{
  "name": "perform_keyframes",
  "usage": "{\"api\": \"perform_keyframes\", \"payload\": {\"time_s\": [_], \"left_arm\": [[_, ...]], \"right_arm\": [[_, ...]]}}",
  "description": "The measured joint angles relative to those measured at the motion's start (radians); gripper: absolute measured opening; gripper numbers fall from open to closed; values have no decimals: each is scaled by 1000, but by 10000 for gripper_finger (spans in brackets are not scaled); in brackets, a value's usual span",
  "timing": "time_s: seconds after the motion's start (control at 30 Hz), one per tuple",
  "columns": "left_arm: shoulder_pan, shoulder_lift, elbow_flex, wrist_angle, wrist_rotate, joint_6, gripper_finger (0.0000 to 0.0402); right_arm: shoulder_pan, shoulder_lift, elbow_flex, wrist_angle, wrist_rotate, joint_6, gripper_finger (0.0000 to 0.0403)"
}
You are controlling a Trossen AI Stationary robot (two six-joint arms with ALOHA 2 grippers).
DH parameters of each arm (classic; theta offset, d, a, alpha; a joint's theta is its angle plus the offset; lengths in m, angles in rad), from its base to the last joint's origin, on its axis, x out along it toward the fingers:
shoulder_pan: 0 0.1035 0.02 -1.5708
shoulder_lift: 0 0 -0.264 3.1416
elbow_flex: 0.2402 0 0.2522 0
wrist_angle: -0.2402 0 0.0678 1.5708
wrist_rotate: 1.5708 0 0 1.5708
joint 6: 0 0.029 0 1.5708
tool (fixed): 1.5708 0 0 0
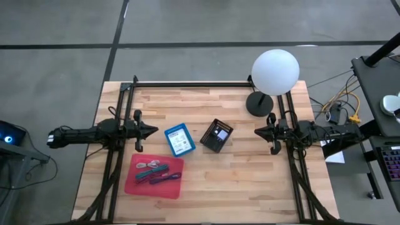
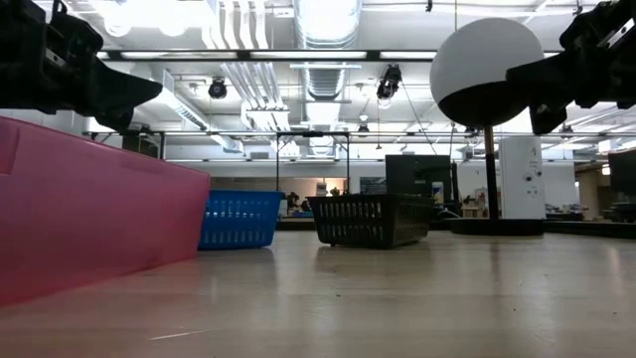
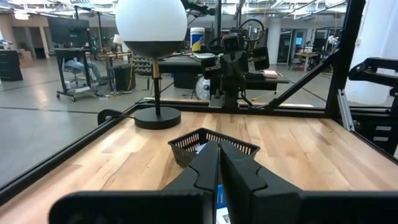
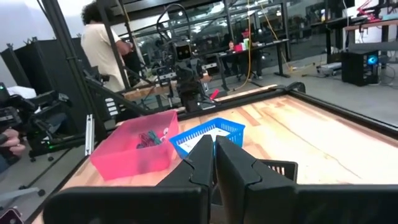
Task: Pick and place items into bin
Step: Return to Home Position
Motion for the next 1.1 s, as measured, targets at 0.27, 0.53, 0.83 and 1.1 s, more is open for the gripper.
{"api": "perform_keyframes", "payload": {"time_s": [0.27, 0.53, 0.83, 1.1], "left_arm": [[0, 21, 0, 0, 0, 1, 0], [1, 20, -1, 0, 0, 1, 0], [1, 21, -2, 2, 0, 1, 0], [1, 21, -2, 3, 0, 1, 0]], "right_arm": [[0, 12, 0, 0, 1, 0, 8], [0, 11, 0, 0, 2, 0, 8], [0, 11, 0, 0, 3, 0, 8], [0, 11, 0, 0, 3, -1, 8]]}}
